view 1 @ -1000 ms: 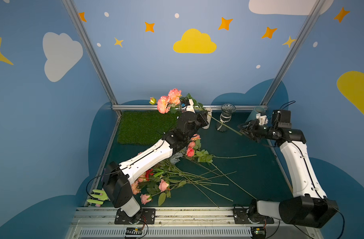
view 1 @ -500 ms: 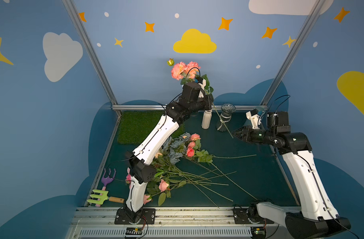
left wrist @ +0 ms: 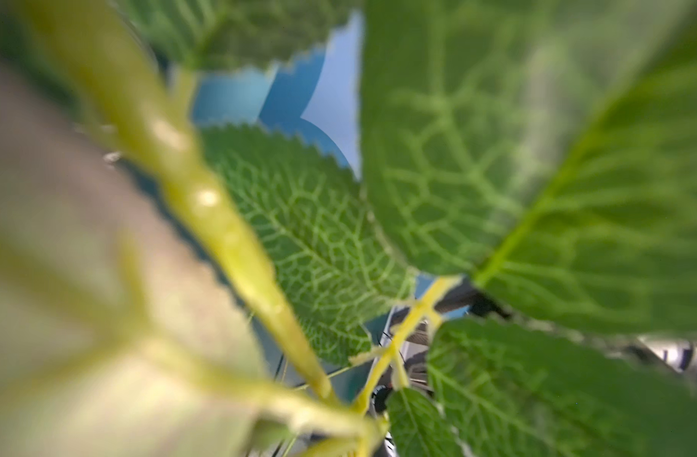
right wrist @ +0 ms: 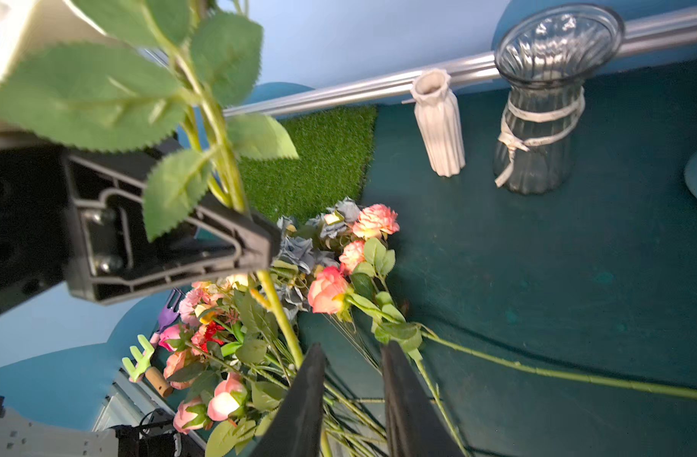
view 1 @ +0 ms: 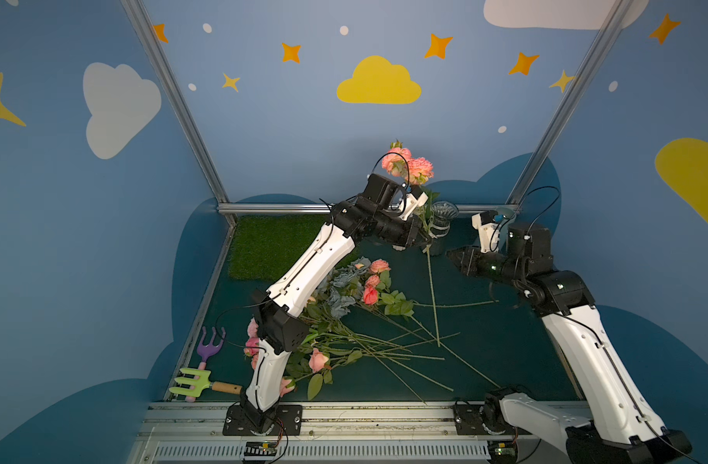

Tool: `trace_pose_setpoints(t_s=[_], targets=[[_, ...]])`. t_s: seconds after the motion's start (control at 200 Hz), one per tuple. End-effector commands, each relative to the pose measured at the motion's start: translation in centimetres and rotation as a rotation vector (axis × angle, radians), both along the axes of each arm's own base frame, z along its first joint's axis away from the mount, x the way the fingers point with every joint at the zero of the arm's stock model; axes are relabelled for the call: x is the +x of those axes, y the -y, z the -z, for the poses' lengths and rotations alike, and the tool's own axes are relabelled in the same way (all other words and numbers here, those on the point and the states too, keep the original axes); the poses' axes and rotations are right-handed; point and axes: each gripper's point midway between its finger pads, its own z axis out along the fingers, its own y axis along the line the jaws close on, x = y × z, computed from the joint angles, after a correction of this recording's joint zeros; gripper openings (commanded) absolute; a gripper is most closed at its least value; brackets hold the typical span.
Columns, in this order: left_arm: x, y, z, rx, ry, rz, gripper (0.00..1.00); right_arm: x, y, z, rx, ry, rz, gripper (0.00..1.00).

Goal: Place the pink flowers into the vase
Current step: Pick up the flower at the center of the board.

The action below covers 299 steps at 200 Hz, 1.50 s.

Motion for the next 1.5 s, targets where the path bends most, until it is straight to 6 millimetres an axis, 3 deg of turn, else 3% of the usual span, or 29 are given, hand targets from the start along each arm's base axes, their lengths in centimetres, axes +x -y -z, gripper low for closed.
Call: trace_pose_setpoints(t_s=[0.0, 0.125, 0.461, 0.911, 1.166, 1.231, 1.397, 1.492], targets=[[-2.2, -0.4, -2.4, -0.062, 0.023, 0.085, 0.02, 0.1, -1.9, -1.8, 0.075, 0.065, -0.087, 0.28], [-1.8, -0.4, -2.2, -0.061, 0.023, 0.078, 0.02, -0.5, -3.1, -2.2, 0.114, 0.045, -0.156, 0.28], [-1.5, 0.1, -2.7, -0.1, 0.002, 0.083, 0.02, -1.2, -4.1, -1.4, 0.134, 0.012, -0.215, 0.28], [-2.2, 0.2, -3.9, -0.159, -0.031, 0.128, 0.02, -0.5, -4.5, -0.5, 0.146, 0.002, -0.225, 0.25], [-2.2, 0.2, -3.9, -0.159, -0.035, 0.126, 0.02, -0.4, -4.3, -0.3, 0.145, 0.004, -0.216, 0.0], [-2.2, 0.1, -4.0, -0.156, -0.032, 0.114, 0.12, -0.3, -4.2, -0.1, 0.14, 0.003, -0.205, 0.0], [-2.1, -0.2, -4.3, -0.15, -0.024, 0.083, 0.56, 0.6, -3.1, 0.7, 0.096, 0.002, -0.126, 0.0], [-1.9, -0.8, -4.3, -0.129, -0.008, 0.029, 0.66, 1.5, -1.9, 1.3, 0.05, 0.0, -0.048, 0.0]])
